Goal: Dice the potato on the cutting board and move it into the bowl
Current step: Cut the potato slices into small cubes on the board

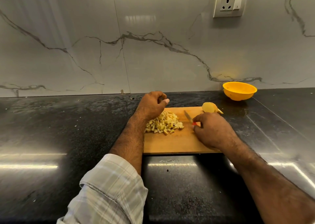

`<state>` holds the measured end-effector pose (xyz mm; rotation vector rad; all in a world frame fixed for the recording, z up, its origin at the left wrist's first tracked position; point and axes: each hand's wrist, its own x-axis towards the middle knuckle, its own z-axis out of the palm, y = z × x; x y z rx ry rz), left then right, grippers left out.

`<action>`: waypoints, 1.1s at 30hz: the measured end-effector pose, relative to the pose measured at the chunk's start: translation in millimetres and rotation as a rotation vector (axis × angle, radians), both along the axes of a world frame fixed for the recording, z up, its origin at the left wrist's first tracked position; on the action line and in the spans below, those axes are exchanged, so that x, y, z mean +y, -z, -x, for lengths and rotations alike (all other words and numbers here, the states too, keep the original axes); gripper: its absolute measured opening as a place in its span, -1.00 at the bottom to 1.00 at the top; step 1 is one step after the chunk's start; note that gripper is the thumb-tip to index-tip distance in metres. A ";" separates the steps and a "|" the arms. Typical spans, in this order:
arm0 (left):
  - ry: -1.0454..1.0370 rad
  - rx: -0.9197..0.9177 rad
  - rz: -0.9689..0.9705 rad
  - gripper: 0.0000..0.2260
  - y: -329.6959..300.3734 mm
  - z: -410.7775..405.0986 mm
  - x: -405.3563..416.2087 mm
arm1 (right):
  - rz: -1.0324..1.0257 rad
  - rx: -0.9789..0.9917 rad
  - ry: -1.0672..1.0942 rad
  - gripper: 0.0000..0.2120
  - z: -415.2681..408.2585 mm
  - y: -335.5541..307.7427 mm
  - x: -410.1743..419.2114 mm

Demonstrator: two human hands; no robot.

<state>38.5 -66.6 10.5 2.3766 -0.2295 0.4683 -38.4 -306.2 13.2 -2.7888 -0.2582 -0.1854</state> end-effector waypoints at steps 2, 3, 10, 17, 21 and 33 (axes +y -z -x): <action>0.003 0.002 -0.011 -0.72 0.8 0.9 -1.6 | -0.011 0.031 -0.088 -0.62 4.0 1.0 7.1; 0.001 0.007 -0.016 -0.72 1.3 1.2 -2.1 | -0.022 0.022 -0.106 -0.62 4.9 1.0 8.9; 0.059 0.246 -0.099 -0.59 9.5 -1.6 -6.7 | 0.009 -0.071 0.019 -0.64 -2.1 4.9 4.3; 0.031 0.147 -0.028 -0.59 6.4 -4.8 -5.2 | 0.030 0.055 -0.081 -0.56 -4.1 7.6 11.5; 0.000 0.084 -0.130 -0.65 7.7 -3.5 -7.4 | -0.170 -0.107 0.048 -0.68 -13.1 5.9 -11.1; 0.160 0.139 -0.516 -0.47 7.2 12.3 -101.0 | -0.612 -0.416 0.339 -0.69 -12.4 -1.5 -39.3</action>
